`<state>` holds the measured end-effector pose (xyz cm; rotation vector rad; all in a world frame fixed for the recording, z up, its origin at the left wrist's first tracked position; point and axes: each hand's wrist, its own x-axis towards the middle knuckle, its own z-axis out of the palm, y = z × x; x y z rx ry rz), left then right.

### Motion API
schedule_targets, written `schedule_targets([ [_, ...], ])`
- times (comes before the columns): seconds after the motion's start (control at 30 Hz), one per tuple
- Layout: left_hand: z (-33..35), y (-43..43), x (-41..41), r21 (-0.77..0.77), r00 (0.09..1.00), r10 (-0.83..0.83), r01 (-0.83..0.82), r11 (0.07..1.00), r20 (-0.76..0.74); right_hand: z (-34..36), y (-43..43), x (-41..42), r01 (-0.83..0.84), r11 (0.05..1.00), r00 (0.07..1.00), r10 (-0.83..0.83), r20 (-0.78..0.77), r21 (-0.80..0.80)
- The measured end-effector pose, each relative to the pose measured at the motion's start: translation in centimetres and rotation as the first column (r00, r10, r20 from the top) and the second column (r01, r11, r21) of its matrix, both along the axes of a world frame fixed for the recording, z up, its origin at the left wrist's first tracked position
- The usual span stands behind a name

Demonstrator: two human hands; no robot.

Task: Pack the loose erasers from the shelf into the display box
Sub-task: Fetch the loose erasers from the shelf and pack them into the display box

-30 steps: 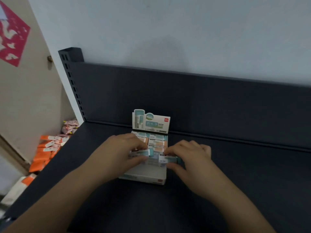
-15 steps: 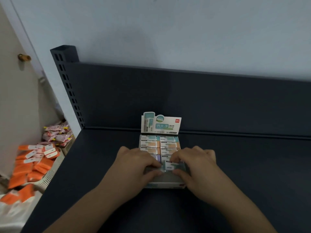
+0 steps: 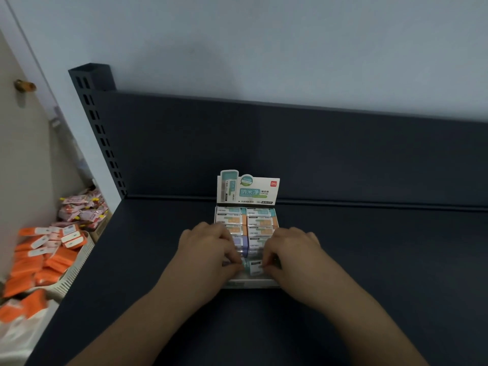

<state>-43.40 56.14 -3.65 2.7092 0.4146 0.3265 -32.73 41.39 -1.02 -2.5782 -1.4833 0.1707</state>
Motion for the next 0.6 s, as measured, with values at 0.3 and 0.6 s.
schedule_targets([
  [0.3,0.1,0.5,0.1,-0.083,0.988,0.138,-0.143,0.986,-0.064,0.2,0.2,1.0,-0.03,0.998,0.997,0.026,-0.066,-0.055],
  [0.6,0.3,0.8,0.3,-0.154,0.989,0.104,-0.12,0.981,-0.105,1.0,0.8,1.6,-0.148,0.975,0.987,0.136,-0.082,-0.163],
])
